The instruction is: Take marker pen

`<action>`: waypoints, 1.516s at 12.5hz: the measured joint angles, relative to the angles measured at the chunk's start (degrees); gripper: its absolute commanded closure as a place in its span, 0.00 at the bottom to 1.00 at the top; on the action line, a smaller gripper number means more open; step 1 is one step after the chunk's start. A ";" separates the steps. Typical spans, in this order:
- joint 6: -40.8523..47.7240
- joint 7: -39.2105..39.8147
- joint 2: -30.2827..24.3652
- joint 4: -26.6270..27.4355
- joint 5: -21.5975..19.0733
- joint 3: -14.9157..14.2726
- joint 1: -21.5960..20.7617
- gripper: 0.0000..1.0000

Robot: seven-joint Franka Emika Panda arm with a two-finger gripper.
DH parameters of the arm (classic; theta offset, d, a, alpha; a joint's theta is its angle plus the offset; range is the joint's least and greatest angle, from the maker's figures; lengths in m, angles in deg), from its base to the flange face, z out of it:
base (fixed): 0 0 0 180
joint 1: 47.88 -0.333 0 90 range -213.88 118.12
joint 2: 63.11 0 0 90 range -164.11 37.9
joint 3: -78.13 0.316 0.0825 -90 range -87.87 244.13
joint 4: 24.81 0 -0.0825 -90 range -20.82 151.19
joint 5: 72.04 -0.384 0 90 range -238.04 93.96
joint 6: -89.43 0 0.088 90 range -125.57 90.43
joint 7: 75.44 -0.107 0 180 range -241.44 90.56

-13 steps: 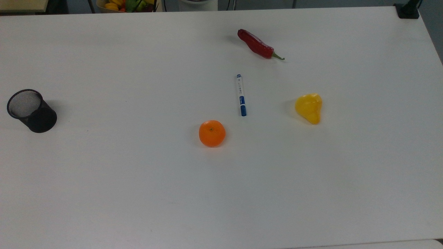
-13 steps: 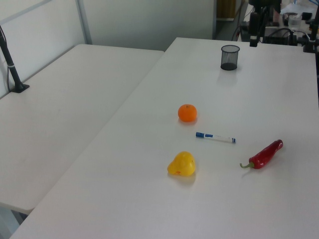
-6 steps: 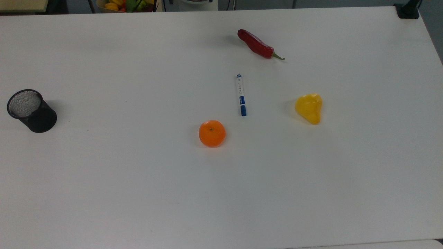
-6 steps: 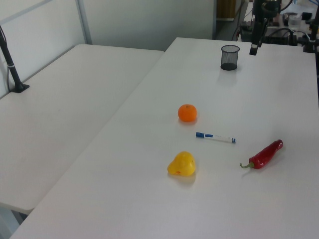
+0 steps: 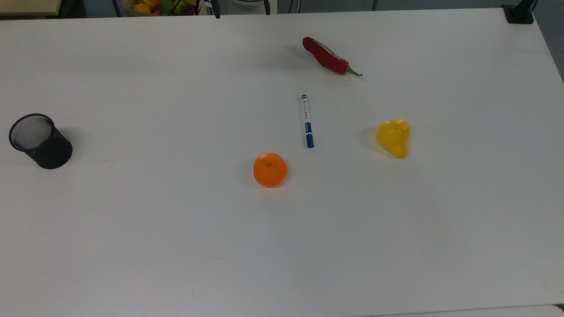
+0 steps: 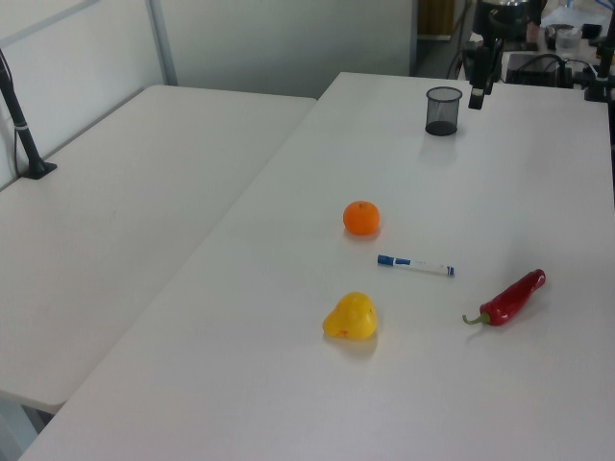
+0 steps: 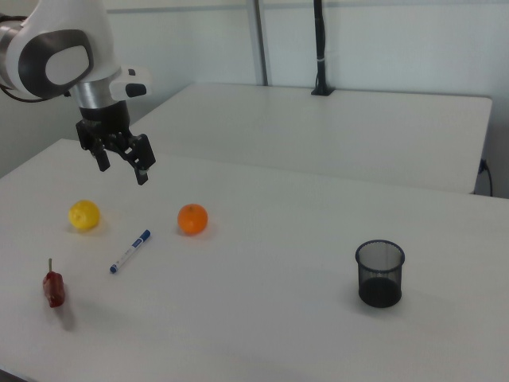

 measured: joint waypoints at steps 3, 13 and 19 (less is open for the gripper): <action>1.52 0.06 0.00 -0.18 0.00 0.11 -0.20 0.00; 3.64 -1.13 3.29 -6.16 1.55 -10.20 -9.01 0.00; 3.67 -0.96 3.74 -7.35 2.56 -9.83 -8.70 0.00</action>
